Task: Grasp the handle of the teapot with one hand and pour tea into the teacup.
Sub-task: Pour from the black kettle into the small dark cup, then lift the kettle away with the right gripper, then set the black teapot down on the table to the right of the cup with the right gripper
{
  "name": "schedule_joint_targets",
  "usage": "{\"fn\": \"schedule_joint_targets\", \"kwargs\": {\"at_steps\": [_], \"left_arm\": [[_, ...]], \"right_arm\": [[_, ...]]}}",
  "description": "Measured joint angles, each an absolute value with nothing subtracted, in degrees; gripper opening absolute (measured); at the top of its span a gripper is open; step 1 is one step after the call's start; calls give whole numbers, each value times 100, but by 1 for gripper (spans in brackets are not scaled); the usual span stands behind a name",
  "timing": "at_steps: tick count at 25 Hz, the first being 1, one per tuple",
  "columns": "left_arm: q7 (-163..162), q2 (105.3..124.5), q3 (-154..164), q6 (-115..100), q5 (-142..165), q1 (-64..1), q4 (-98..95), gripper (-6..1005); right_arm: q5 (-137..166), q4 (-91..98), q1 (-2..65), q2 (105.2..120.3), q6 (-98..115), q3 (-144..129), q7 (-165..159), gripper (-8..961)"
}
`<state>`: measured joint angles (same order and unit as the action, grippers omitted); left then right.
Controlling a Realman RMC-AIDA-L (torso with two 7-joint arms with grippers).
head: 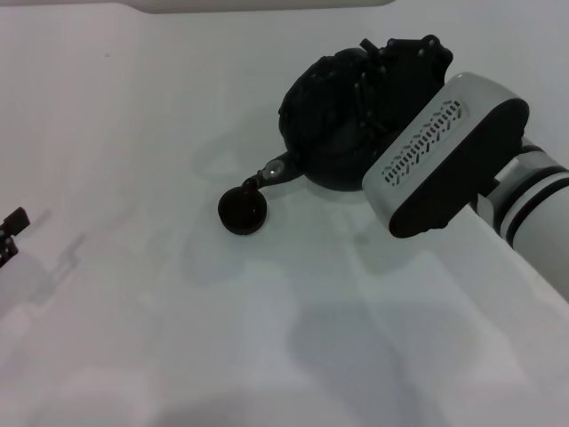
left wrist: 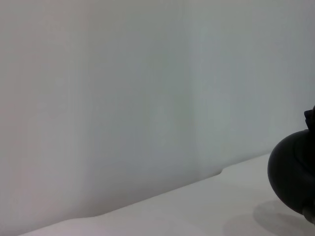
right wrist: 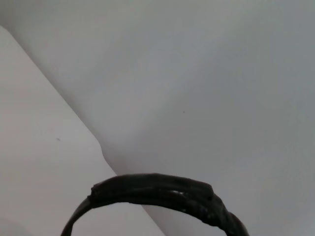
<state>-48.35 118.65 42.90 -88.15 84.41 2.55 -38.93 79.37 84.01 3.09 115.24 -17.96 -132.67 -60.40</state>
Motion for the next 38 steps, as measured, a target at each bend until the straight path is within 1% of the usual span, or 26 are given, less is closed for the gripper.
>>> {"fn": "schedule_joint_targets", "kwargs": {"at_steps": [9,16,25,33,38], "left_arm": [[-4834,11865,4288,-8815,8436,254,-3893,583],[-4833,11858,4289,-8816,8436,246,-3893,583],[-4833,11856,4289,-8816,8437,232,-3893,583],[-4833,11856,4150,-8808,8497,106,-3902,583],[-4833,11856,4148,-8806,8502,45,-3896,583]], "right_arm": [[7382,8433,247,11512,-1374,-13025,-6040,111],[6645,8382,123,11504,-772,-12301,-6041,110],[5591,7903,-276,11485,1126,-10690,-6038,110],[5220,7294,-369,11330,2647,-10228,-6783,110],[5221,7035,-371,11379,3103,-10161,-6866,111]]}}
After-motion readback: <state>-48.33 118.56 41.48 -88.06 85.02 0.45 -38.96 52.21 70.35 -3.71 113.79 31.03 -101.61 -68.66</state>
